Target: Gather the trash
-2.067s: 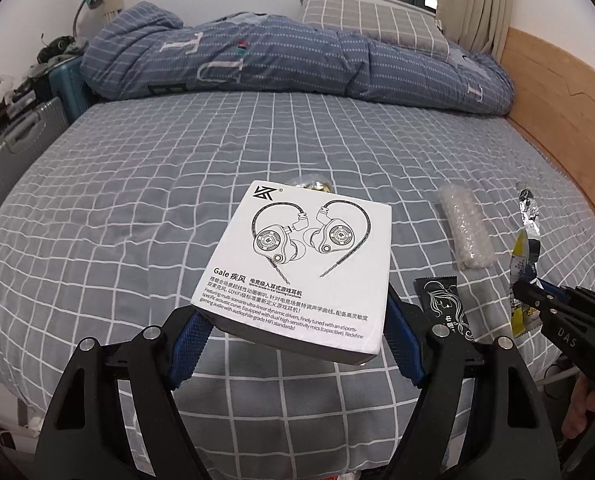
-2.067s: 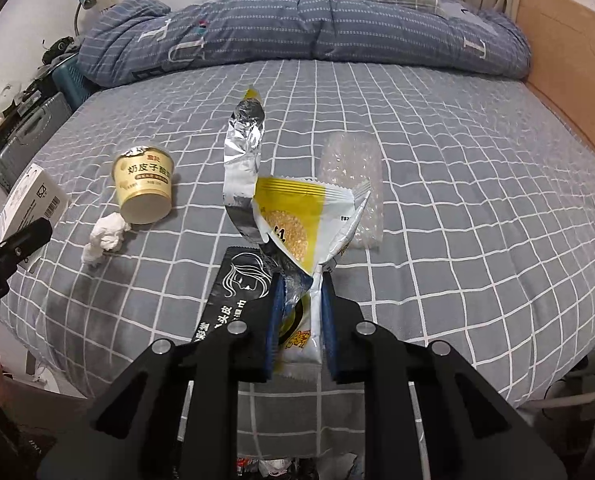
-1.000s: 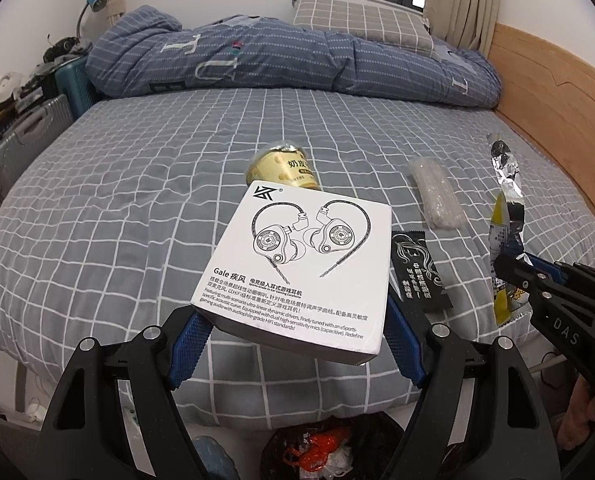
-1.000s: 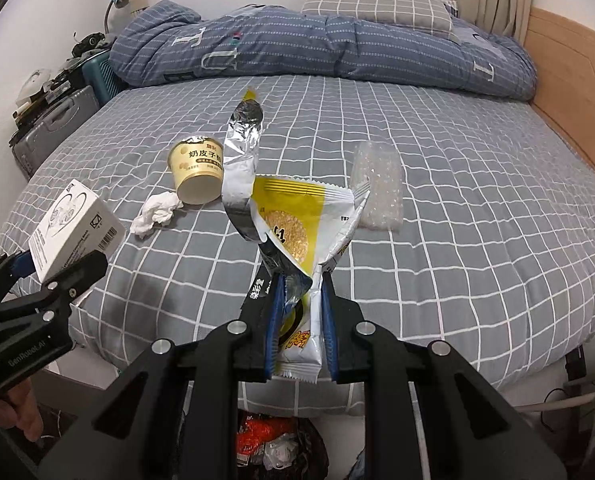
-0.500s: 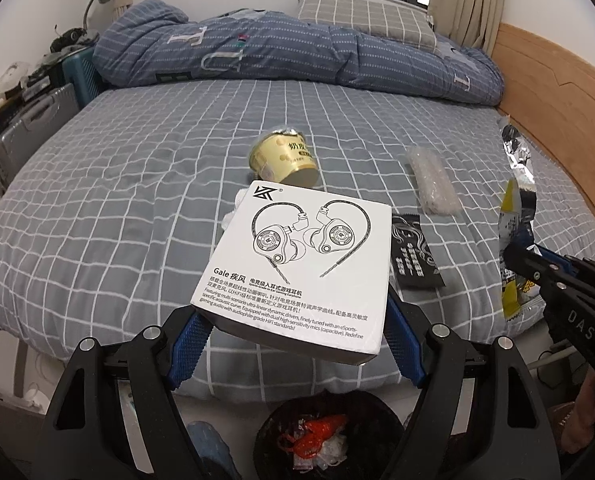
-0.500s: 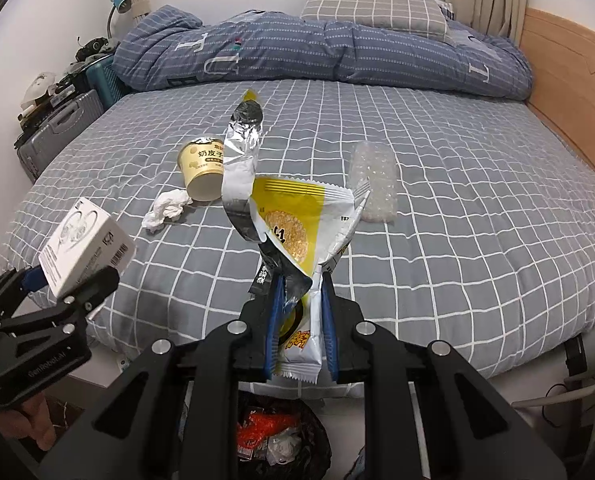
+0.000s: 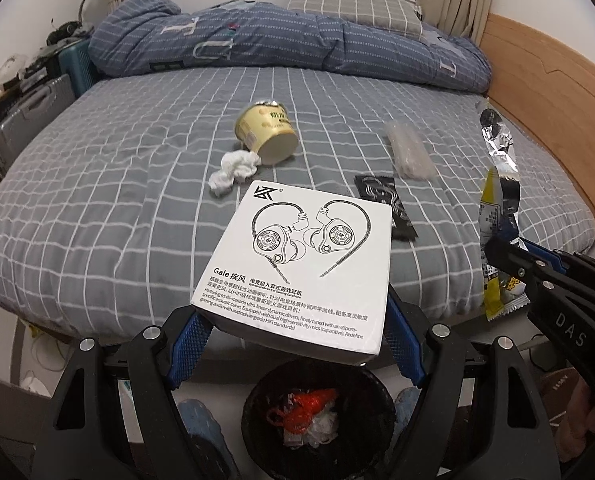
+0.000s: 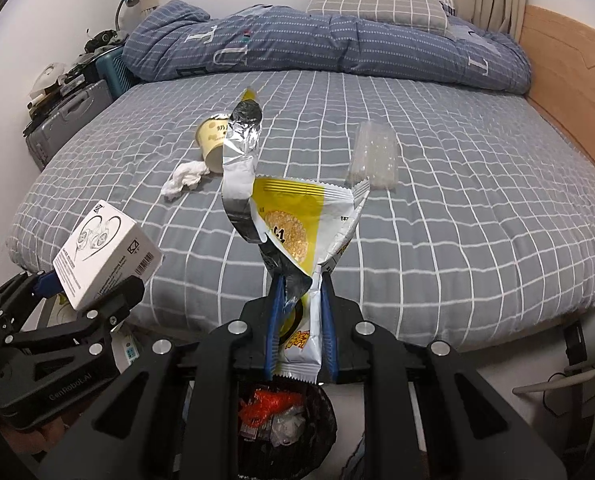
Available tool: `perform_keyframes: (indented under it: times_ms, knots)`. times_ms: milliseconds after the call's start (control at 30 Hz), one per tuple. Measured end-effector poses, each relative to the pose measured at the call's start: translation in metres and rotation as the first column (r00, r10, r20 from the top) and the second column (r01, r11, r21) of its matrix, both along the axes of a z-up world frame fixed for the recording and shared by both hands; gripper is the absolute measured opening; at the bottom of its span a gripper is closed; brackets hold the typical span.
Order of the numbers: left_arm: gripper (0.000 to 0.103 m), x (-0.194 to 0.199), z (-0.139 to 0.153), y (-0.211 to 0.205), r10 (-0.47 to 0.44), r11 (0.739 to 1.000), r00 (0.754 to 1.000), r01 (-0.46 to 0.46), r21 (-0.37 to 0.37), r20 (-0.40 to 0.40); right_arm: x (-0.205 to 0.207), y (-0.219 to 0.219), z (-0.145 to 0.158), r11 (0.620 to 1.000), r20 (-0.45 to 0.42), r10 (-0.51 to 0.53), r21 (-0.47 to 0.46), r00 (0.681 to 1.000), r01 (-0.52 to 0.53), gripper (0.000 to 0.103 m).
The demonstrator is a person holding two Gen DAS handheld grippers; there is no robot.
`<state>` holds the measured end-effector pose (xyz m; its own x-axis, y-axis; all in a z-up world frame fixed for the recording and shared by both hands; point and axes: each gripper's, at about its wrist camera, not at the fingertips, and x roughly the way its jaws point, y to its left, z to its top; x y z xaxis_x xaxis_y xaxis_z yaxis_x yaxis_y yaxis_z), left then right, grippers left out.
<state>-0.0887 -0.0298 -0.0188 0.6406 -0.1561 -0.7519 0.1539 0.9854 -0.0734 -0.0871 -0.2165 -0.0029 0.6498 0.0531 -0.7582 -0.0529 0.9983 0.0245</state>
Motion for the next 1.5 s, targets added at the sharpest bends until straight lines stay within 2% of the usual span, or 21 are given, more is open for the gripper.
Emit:
perform_keyframes:
  times_ms: [433, 1500]
  knots:
    - [0.076, -0.024, -0.022, 0.002, 0.010, 1.000, 0.998, -0.009, 0.017, -0.055, -0.031, 0.005, -0.020, 1.000, -0.045, 0.009, 0.009, 0.999, -0.009, 0.017]
    - [0.076, -0.086, -0.053, 0.024, 0.041, 0.998, 0.985, -0.033, 0.051, -0.170, -0.088, 0.029, -0.057, 0.999, -0.169, 0.044, 0.013, 0.985, -0.042, 0.017]
